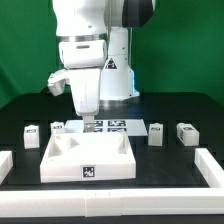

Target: Assemble one leg

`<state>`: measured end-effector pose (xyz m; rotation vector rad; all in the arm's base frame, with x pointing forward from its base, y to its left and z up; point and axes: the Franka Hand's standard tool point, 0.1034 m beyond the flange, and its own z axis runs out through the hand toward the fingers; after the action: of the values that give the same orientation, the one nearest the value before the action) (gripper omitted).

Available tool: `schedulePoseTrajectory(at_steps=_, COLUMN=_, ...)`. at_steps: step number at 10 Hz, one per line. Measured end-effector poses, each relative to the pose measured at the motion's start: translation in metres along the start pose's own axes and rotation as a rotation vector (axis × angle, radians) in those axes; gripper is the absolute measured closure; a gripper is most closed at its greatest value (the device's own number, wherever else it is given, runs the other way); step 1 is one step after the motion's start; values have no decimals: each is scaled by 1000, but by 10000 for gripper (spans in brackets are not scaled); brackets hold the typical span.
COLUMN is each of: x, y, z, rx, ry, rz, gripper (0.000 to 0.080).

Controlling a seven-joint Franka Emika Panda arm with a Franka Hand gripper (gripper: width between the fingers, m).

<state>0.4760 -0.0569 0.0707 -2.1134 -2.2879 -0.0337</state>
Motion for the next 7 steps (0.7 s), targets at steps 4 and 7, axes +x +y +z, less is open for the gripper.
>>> schedulePoseTrajectory(at_steps=4, x=-15, y=-54, z=24, rx=48, ry=22, rz=2, gripper=150)
schedulePoseTrajectory(at_steps=7, x=-16, y=-79, z=53, rx=89, ry=40, rz=29, gripper=150)
